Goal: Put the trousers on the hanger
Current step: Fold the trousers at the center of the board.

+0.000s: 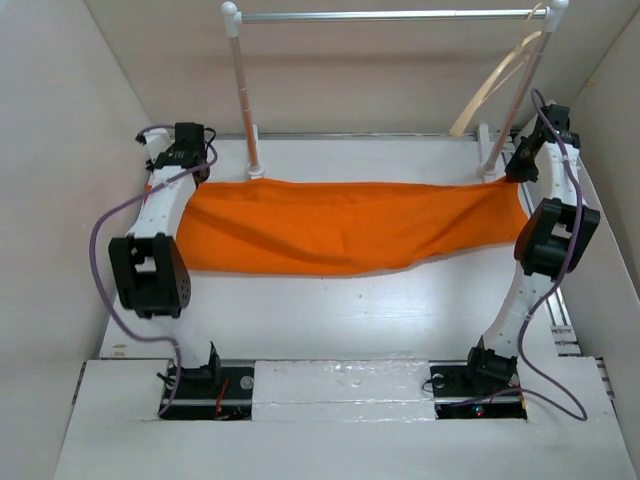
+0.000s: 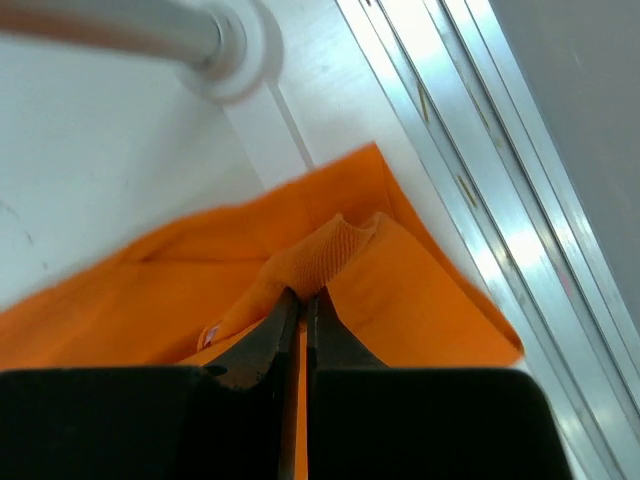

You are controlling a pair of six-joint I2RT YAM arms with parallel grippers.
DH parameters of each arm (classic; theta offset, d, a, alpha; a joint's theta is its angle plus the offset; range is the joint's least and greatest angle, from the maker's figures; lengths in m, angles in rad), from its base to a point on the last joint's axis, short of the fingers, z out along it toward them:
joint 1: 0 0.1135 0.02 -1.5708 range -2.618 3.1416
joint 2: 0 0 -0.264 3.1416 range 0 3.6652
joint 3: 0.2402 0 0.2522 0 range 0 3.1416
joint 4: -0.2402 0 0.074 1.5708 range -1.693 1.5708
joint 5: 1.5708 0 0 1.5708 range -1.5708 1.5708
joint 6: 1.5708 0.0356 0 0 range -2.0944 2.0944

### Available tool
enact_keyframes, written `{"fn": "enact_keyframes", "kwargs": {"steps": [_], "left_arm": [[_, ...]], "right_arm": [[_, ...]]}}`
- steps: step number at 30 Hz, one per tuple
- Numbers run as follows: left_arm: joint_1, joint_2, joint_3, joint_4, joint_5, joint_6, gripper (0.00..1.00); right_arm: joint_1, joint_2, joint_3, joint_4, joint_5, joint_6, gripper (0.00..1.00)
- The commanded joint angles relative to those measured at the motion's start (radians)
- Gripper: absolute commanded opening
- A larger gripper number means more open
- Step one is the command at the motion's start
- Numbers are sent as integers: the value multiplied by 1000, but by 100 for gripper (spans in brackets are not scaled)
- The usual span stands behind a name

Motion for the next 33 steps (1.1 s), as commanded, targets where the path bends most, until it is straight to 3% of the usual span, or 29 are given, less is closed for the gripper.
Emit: {"fn": "enact_keyframes", "kwargs": {"steps": [1, 4, 9, 10, 11, 14, 15, 17, 21, 23, 24, 27, 28, 33], "left_arm": [[-1, 159, 253, -26, -86, 33, 0], [-12, 333, 422, 10, -103, 85, 0], [-1, 578, 645, -39, -43, 96, 0], [-1, 595, 671, -14, -8, 109, 0], [-1, 617, 688, -16, 4, 119, 4], [-1, 645, 739, -54, 1, 99, 39], [-1, 602, 716, -36, 14, 113, 64], [-1, 550, 649, -34, 6, 106, 73], [8, 349, 465, -45, 46, 35, 73], [8, 263, 270, -23, 144, -15, 73], [37, 126, 113, 25, 206, -40, 72], [74, 19, -80, 92, 339, -81, 72], [130, -3, -179, 121, 441, -95, 72], [338, -32, -401, 221, 757, -121, 71]], "right_arm": [[5, 135, 200, 40, -23, 12, 0], [5, 255, 369, 13, -48, 18, 0], [-5, 303, 377, 65, -85, 26, 0], [-15, 306, 366, 86, -106, 26, 5], [-15, 311, 357, 94, -126, 24, 23], [-24, 294, 308, 126, -195, -7, 54], [-24, 267, 293, 135, -212, -16, 57], [-24, 237, 274, 117, -215, -54, 65], [-36, 95, 118, 140, -178, -86, 71], [-67, -32, -85, 230, -203, -76, 71], [-90, -121, -238, 326, -245, -53, 72], [-129, -211, -380, 428, -295, -22, 72], [-140, -223, -407, 433, -324, -22, 72], [-150, -283, -603, 486, -403, -65, 72]]}}
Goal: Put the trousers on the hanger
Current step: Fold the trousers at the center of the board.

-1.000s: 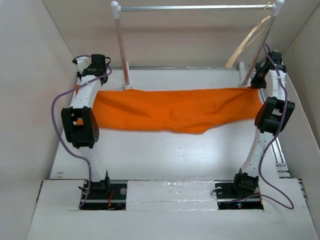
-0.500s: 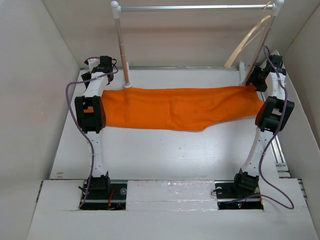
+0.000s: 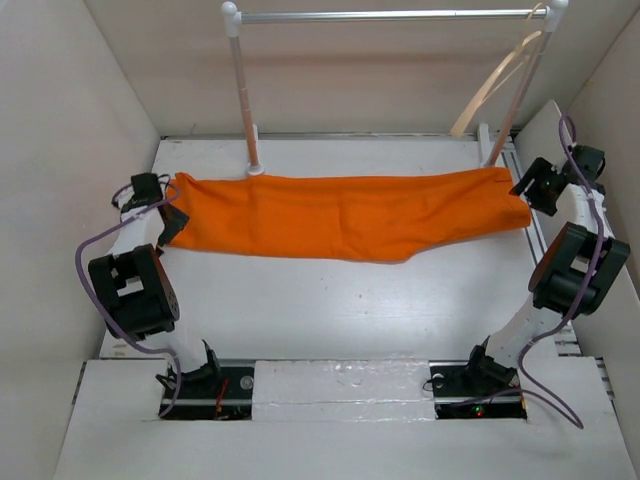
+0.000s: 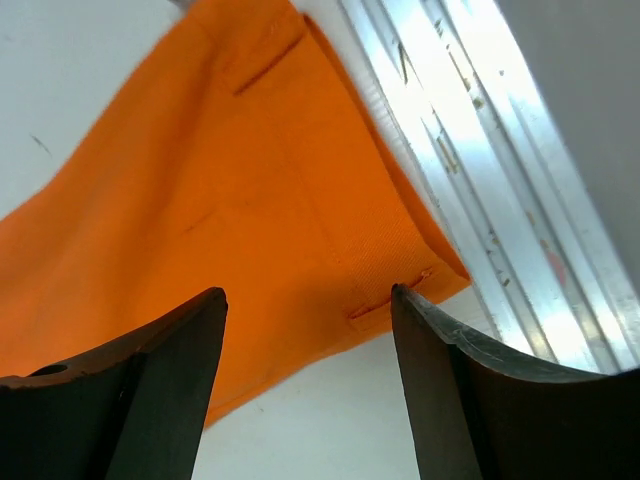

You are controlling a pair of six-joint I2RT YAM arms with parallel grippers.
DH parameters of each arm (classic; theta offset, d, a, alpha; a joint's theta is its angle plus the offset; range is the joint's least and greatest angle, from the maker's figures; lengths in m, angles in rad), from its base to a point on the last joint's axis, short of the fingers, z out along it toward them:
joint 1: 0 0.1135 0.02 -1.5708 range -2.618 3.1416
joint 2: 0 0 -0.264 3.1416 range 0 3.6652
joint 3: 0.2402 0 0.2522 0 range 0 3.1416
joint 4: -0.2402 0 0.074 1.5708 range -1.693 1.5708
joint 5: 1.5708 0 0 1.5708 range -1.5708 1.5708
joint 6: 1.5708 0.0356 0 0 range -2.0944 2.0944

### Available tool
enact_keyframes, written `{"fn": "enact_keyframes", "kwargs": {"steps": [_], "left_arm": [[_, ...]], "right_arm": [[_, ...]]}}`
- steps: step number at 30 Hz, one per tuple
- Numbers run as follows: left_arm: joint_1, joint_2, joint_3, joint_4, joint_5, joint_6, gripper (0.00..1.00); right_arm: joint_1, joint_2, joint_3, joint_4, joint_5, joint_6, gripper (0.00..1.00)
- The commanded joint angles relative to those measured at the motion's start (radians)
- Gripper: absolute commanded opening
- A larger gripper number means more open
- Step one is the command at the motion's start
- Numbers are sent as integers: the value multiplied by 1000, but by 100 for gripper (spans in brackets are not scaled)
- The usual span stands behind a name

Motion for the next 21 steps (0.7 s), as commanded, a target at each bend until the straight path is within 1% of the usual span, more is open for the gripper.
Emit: {"fn": "enact_keyframes", "kwargs": {"steps": [1, 2, 4, 6, 7, 9, 11, 13, 16, 17, 19, 20, 21], "left_arm": [[102, 46, -114, 79, 307, -50, 71], [131, 61, -122, 82, 334, -52, 71], [140, 87, -142, 91, 358, -53, 70], [140, 93, -151, 107, 355, -58, 71], [140, 97, -160, 122, 362, -65, 70], [140, 113, -157, 116, 351, -76, 70], [140, 123, -157, 139, 346, -82, 71], [140, 117, -173, 165, 363, -90, 71], [140, 97, -216, 260, 407, -107, 71], [140, 101, -213, 265, 411, -113, 71], [140, 142, -184, 260, 423, -127, 68], [140, 158, -173, 254, 420, -128, 62], [140, 179, -162, 242, 406, -145, 59]], "right_arm": [[13, -4, -120, 120, -113, -28, 72], [13, -1, -143, 133, -138, -31, 72], [13, 7, -203, 171, -178, -31, 71], [4, 7, -238, 205, -201, -16, 72], [4, 7, -260, 249, -233, 7, 72], [4, 10, -309, 286, -235, 26, 72], [4, 38, -338, 327, -274, 52, 71], [4, 64, -347, 355, -276, 70, 71], [13, 81, -343, 371, -230, 79, 66], [24, 96, -338, 363, -222, 84, 59], [24, 96, -350, 384, -227, 124, 46], [24, 81, -363, 393, -227, 135, 31], [24, 67, -375, 403, -222, 144, 25]]}}
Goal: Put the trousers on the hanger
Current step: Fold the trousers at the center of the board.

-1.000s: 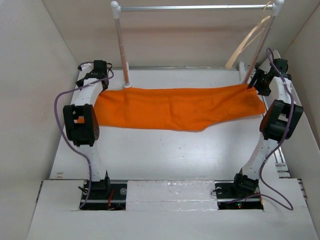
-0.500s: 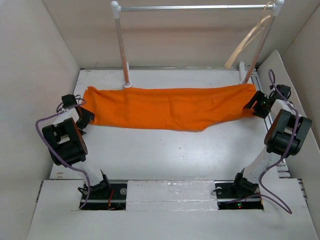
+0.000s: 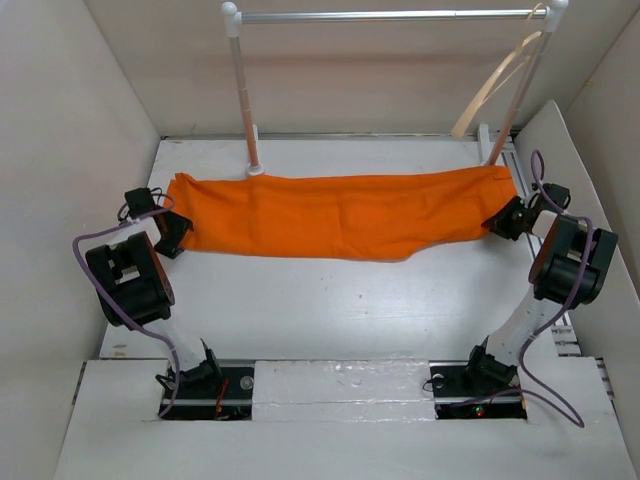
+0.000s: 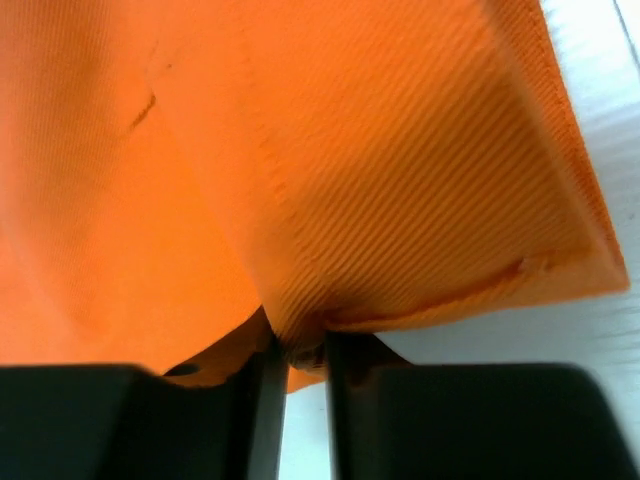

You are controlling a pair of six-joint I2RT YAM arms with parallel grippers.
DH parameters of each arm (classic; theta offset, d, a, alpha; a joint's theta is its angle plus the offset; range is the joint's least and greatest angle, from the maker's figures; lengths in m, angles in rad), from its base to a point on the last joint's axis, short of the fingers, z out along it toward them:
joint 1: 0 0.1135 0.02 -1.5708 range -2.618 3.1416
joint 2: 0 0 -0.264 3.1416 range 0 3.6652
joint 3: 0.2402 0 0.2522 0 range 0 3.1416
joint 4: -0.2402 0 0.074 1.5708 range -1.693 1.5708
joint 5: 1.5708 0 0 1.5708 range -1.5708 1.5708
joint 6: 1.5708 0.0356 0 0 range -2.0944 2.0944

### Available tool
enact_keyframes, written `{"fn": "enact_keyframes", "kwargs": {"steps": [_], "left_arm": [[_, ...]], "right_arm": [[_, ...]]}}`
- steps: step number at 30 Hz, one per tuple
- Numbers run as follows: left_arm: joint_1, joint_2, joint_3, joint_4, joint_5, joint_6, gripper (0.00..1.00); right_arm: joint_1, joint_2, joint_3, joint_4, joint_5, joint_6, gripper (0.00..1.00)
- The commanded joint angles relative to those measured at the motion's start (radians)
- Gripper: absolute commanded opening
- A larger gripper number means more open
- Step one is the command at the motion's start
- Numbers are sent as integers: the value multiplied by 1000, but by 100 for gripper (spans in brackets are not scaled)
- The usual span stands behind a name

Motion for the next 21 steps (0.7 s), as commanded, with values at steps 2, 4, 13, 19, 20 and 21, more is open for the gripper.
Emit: {"fn": "enact_keyframes", "kwargs": {"steps": [2, 4, 13, 19, 20, 21], "left_arm": [[-1, 80, 8, -10, 13, -34, 46], [-1, 65, 9, -10, -41, -34, 13], [68, -55, -3, -243, -358, 34, 0], [151, -249, -156, -322, -412, 24, 0], [151, -257, -156, -337, -415, 20, 0], [151, -259, -144, -351, -424, 5, 0]], "right_arm": [[13, -47, -53, 75, 36, 50, 7], [13, -96, -67, 38, 53, 33, 4], [-13, -387, -208, -77, 113, -28, 0], [-98, -643, -318, -189, 133, -57, 0], [-112, -701, -330, -204, 136, -65, 0], [-146, -725, -347, -212, 133, -70, 0]]}}
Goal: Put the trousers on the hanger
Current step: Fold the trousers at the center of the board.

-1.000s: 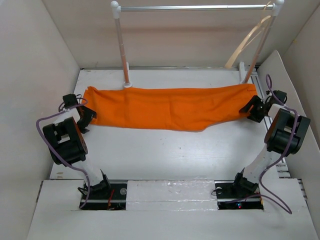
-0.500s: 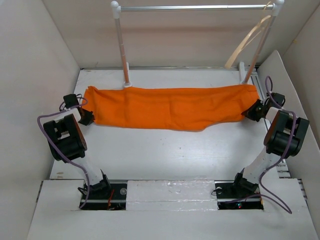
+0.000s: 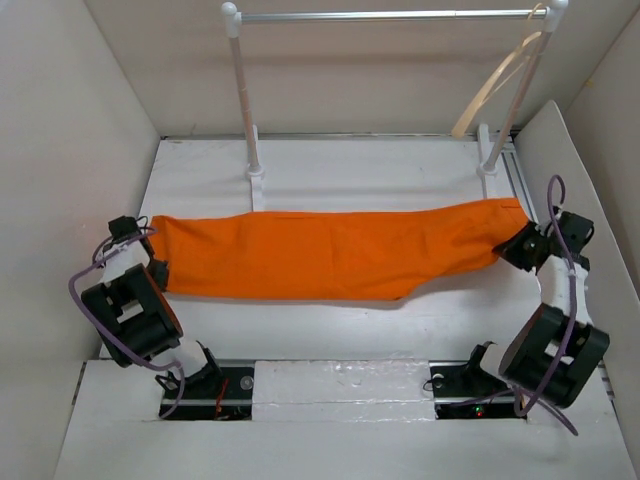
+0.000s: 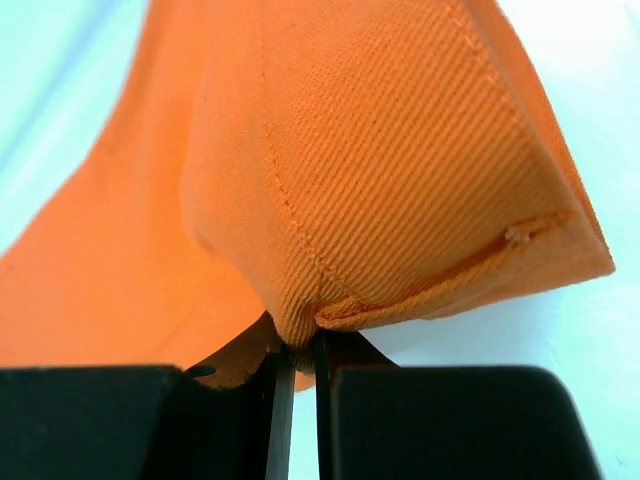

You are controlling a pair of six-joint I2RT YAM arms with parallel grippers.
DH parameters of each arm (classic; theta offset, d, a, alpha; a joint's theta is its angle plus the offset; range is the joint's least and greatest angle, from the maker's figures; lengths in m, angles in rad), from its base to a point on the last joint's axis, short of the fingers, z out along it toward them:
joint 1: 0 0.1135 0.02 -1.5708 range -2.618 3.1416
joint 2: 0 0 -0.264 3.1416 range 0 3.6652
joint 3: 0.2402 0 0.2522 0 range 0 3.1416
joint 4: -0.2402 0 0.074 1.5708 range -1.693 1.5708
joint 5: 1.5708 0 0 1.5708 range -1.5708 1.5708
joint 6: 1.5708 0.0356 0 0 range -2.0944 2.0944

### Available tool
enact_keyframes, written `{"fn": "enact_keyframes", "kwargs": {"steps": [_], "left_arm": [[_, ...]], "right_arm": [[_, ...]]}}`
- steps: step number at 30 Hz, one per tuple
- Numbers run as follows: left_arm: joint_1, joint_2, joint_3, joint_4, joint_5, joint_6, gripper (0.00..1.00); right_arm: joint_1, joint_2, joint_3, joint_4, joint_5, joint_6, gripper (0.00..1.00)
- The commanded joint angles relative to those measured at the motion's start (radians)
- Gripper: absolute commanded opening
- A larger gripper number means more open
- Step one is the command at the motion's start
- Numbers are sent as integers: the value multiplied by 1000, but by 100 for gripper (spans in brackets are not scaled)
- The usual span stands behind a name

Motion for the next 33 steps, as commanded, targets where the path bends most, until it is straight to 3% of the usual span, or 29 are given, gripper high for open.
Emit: {"fn": "enact_keyframes", "kwargs": {"steps": [1, 4, 5, 7, 9, 12, 13, 14, 16, 18, 23, 26, 30, 33], "left_arm": [[11, -44, 37, -93, -143, -2, 0], [11, -44, 80, -139, -99, -22, 18], [11, -54, 83, -141, -91, -20, 36], [-18, -106, 100, -160, -91, -25, 44], [-89, -161, 120, -176, -114, -37, 44], [-177, -224, 163, -207, -120, -51, 38], [-218, -231, 164, -161, -116, -36, 31], [-258, -234, 155, -120, -102, -2, 9], [-300, -216, 117, 10, 10, 4, 1], [-300, -132, 115, 62, 71, -34, 0], [-254, 193, 345, 2, 129, -44, 0], [-239, 283, 480, -21, 111, -36, 0], [-228, 386, 561, -10, 85, -34, 0], [-156, 473, 598, -76, 85, -57, 0]], "right_arm": [[-99, -116, -44, 10, 50, -52, 0], [-148, -106, -96, 33, -12, -74, 20], [-148, -85, -97, 31, -36, -80, 44], [-158, 9, -72, -11, -99, -103, 54], [-158, 43, -40, -26, -124, -118, 55], [-158, 11, -21, -29, -110, -106, 54], [-139, 2, -14, -21, -101, -93, 54], [-115, 2, -9, -18, -96, -85, 54], [-95, 5, -8, 10, -99, -59, 51], [-64, 9, 9, 19, -89, -43, 49], [-23, -6, 68, -1, -38, -43, 47], [-23, -9, 72, -19, -18, -56, 46], [-49, -21, 51, -38, -7, -83, 55], [-79, -20, 68, -78, 51, -114, 64]]}}
